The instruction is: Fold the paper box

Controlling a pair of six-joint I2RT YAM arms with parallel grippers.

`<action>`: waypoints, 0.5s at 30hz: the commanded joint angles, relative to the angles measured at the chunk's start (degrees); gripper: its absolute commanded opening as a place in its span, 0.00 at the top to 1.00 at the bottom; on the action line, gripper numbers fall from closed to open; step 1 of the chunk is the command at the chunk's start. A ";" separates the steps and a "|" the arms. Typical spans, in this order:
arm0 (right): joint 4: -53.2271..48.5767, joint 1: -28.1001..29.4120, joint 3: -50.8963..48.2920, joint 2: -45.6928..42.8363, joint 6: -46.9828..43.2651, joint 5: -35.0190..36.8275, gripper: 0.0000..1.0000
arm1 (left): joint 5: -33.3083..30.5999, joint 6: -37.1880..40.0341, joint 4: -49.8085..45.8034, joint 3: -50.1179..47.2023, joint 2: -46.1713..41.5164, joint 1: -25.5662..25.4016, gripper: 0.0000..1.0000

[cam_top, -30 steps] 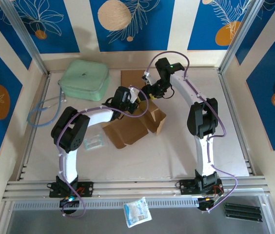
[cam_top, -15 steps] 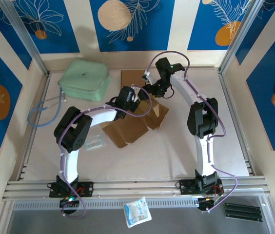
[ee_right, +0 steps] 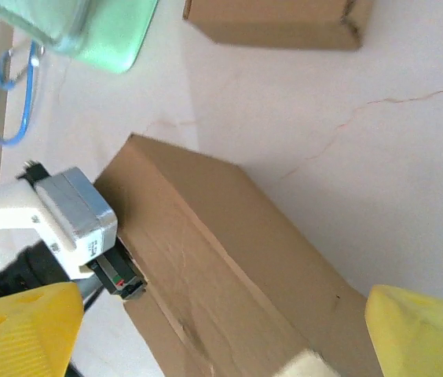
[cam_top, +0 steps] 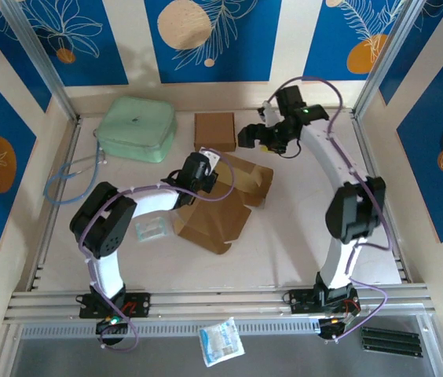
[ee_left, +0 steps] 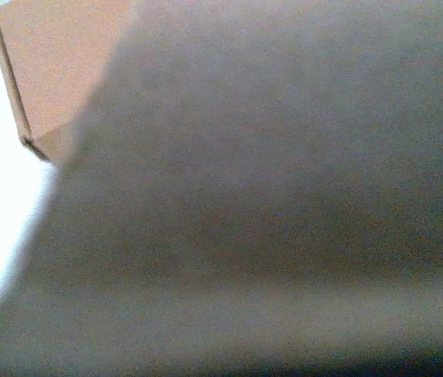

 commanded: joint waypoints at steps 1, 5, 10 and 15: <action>7.93 0.55 -7.50 -8.12 9.88 4.05 0.06 | -6.40 -5.01 0.40 -3.30 -1.64 -3.88 0.96; 9.77 0.22 -12.90 -14.80 10.81 5.84 0.05 | -8.05 -6.90 1.71 -4.99 -2.08 -5.51 0.88; 9.50 0.26 -15.22 -18.37 10.45 6.13 0.05 | -8.94 -6.68 4.21 -6.65 -3.94 -5.51 0.68; 9.44 1.08 -16.05 -19.36 11.46 6.56 0.05 | -8.37 -8.65 4.25 -8.43 -7.11 -5.65 0.56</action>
